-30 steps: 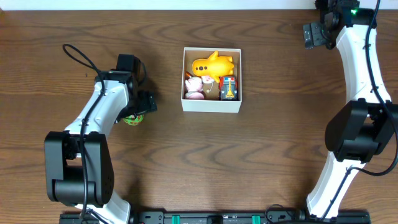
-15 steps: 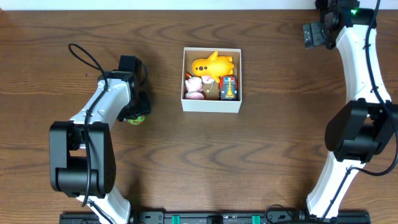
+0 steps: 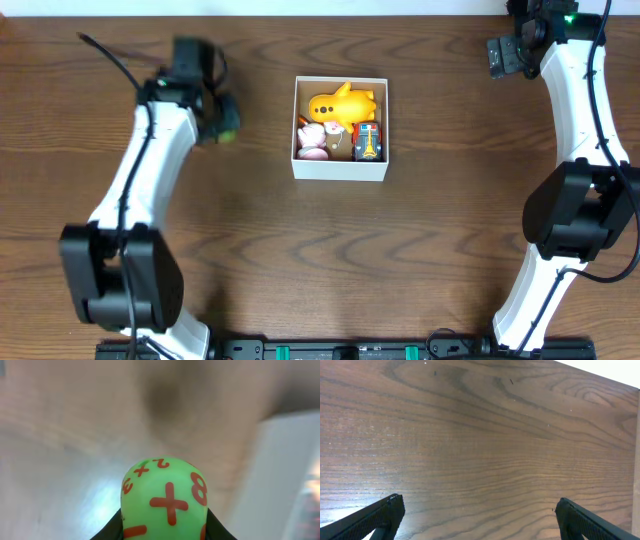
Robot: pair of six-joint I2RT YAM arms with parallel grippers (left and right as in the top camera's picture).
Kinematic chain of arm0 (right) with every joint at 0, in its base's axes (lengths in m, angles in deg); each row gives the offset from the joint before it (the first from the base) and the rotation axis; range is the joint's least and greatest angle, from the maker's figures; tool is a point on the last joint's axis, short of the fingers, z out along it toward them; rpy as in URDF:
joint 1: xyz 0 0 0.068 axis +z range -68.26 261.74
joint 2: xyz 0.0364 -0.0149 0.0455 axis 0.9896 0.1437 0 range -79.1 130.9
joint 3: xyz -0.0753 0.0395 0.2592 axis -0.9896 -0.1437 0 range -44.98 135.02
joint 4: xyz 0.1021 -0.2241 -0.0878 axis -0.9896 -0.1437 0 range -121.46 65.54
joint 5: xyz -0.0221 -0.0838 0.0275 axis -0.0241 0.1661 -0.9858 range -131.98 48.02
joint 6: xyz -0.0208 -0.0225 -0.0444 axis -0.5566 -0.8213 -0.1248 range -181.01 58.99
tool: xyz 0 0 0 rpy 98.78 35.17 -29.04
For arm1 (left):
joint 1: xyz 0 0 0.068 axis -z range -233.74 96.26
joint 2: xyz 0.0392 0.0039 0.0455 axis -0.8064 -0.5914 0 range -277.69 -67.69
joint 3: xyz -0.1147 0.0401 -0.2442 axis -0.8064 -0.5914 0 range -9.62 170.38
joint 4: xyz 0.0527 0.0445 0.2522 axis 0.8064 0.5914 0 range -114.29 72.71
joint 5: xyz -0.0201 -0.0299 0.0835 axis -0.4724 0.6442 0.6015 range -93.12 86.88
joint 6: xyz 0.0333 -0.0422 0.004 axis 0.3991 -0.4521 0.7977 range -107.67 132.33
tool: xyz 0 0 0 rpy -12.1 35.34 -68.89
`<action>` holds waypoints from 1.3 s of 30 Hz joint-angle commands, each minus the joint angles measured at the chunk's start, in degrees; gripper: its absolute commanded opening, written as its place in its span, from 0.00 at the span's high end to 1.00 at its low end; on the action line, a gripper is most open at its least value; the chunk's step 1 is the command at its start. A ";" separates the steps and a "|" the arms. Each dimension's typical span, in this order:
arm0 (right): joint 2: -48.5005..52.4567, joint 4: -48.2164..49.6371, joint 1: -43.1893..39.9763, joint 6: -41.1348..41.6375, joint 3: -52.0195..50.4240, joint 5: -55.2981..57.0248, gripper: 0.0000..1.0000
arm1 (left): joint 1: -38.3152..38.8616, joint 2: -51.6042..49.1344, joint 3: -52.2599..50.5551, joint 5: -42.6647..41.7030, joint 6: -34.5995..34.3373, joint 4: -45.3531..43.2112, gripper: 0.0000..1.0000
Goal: Pack container
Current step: 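Lift the ball and carry it over the box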
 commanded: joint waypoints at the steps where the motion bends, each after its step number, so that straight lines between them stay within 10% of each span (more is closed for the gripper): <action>1: -1.05 -0.07 0.00 0.92 -0.07 0.35 0.01 | 2.16 2.45 7.23 -5.90 -0.11 0.04 0.84; 34: -1.05 -0.07 0.00 0.92 -0.07 0.35 0.01 | 22.88 -11.28 10.03 -5.38 0.04 -1.86 0.86; 39: -1.05 -0.07 0.00 0.92 -0.07 0.35 0.01 | 22.91 -12.37 9.75 -5.38 0.20 0.13 0.71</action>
